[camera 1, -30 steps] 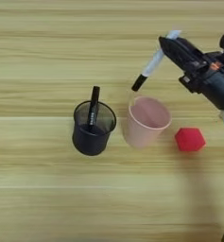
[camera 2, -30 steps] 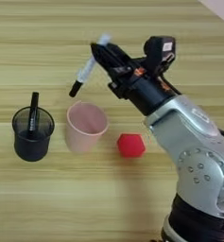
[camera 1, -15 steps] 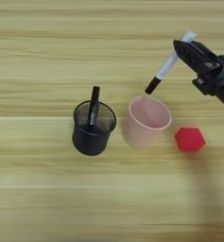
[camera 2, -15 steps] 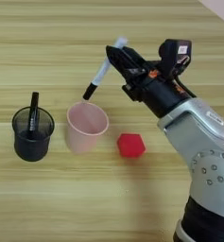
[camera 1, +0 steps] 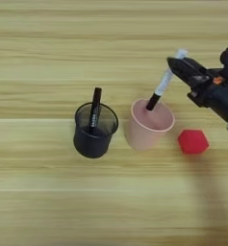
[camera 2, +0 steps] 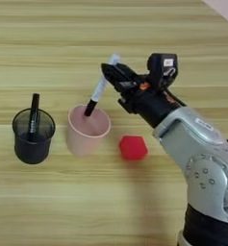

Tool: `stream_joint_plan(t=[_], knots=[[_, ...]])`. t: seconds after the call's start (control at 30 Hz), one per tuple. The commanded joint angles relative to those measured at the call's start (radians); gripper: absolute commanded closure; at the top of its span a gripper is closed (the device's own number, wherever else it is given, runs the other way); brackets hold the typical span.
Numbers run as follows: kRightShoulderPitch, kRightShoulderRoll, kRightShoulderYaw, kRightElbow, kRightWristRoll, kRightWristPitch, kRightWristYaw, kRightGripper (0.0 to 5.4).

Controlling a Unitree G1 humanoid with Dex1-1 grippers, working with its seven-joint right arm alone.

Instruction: Move the objects on the table

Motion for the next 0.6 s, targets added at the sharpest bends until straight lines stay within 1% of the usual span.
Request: stream_joint_plan(t=[0.03, 0.2, 0.6], knots=[[-0.032, -0.039, 0.022, -0.013, -0.044, -0.064, 0.016, 4.67], [-0.016, -0.036, 0.064, -0.002, -0.081, -0.077, 0.040, 4.67], [0.006, -0.040, 0.103, 0.017, -0.143, -0.099, 0.090, 4.67]])
